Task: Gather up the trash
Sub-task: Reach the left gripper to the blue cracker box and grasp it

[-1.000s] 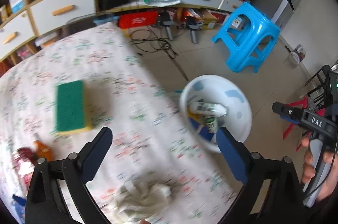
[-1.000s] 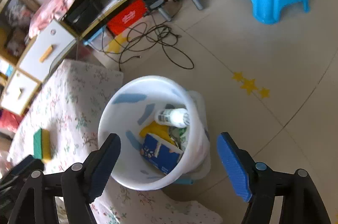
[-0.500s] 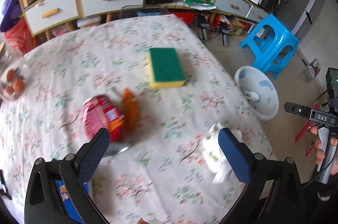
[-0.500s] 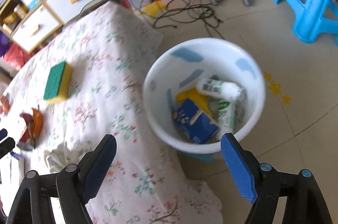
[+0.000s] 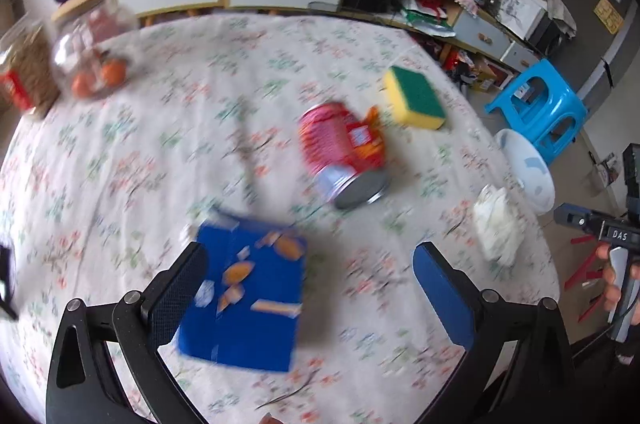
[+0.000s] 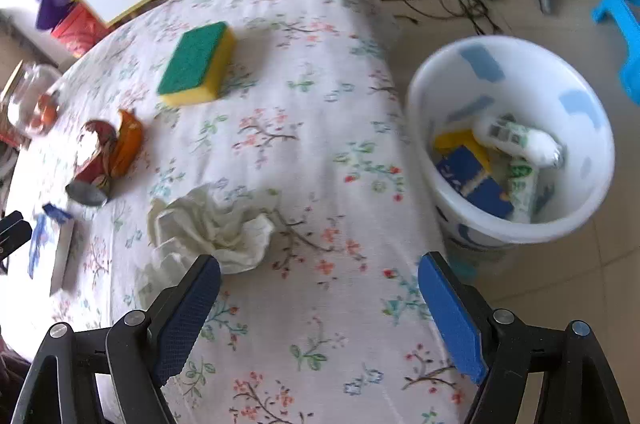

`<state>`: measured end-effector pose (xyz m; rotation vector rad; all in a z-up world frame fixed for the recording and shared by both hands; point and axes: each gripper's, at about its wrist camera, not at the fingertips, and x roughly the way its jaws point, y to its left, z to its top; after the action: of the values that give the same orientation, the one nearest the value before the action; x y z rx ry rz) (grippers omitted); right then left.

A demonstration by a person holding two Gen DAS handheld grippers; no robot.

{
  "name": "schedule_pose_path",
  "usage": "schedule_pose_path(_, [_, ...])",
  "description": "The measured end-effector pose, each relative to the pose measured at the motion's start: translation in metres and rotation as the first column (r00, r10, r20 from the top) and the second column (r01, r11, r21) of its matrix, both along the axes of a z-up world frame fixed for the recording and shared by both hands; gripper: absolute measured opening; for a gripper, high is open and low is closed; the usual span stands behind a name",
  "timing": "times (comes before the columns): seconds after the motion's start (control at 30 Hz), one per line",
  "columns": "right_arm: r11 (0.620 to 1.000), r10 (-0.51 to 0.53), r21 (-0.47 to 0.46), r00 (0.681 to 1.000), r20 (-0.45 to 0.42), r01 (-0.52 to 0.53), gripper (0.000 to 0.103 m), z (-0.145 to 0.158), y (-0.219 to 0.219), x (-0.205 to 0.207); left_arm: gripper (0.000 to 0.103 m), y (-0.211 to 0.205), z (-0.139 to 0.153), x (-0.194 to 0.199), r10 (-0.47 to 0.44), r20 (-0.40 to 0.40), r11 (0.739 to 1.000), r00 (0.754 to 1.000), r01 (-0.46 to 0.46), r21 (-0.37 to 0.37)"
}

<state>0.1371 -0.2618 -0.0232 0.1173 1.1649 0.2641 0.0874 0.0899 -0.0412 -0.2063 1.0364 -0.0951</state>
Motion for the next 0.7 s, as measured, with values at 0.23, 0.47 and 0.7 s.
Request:
schedule_pose_path(0.23, [0.996,0.078,-0.053,0.995,0.068,-0.075,0.085,-0.004,0.032,-0.014,0.103,0.025,-0.024,-0.034,0.073,0.053,0.997,0.996,-0.073,0.004])
schedule_pose_path(0.47, [0.990,0.138,-0.048,0.984,0.115,-0.133,0.088,-0.014,0.059,-0.022,0.103,0.027,-0.051,-0.044,0.054,0.035,0.998,0.998,-0.055,0.044])
schedule_pose_path(0.7, [0.970,0.216,-0.131,0.973,0.081,-0.205,0.089,-0.049,0.082,-0.020,0.103,0.005,-0.061,-0.047,-0.014,0.068,0.976,0.998,-0.002,0.220])
